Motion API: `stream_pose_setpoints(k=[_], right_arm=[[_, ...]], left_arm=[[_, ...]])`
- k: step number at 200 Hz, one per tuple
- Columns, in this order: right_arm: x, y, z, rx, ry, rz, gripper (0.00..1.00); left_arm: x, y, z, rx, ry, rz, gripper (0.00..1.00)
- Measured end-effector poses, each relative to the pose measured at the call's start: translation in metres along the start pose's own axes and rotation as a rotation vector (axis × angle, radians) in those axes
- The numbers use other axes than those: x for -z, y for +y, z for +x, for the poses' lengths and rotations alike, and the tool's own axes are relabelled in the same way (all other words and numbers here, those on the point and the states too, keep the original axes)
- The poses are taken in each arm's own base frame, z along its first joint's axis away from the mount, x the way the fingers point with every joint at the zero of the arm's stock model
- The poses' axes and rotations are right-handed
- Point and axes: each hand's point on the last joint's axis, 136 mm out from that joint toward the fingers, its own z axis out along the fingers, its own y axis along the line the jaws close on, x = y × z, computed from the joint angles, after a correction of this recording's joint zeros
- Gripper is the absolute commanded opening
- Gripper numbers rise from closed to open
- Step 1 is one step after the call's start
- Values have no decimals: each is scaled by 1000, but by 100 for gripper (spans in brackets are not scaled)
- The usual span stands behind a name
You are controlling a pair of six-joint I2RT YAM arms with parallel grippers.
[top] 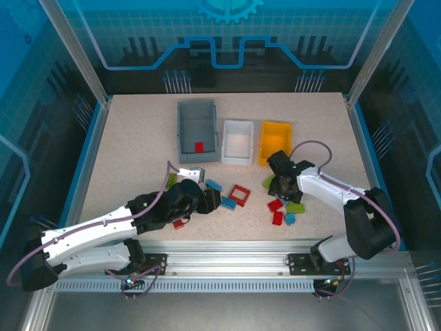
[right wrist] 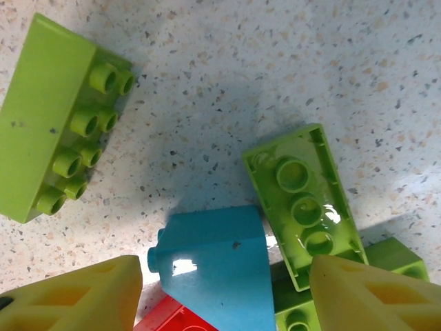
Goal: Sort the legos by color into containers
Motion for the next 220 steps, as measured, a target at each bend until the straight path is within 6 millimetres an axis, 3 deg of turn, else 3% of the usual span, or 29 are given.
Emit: stream_pose_setpoints(k=[48, 92, 140, 165, 193, 220], right_arm=[[-11, 4, 6, -23, 39, -8, 64], [-16, 3, 8, -45, 55, -9, 44], [4, 7, 2, -5, -7, -10, 39], [39, 32, -15, 64, -105, -53, 39], [81, 84, -43, 170, -216, -156, 39], [83, 146, -73, 258, -256, -204, 40]], left_arm=[[0, -1, -1, 1, -2, 4, 53], [0, -1, -1, 0, -2, 4, 53], [0, -1, -1, -4, -3, 4, 53], [-1, -1, 0, -8, -1, -2, 52], [-1, 3, -6, -7, -28, -35, 52], [5, 12, -18, 10, -79, -103, 53]])
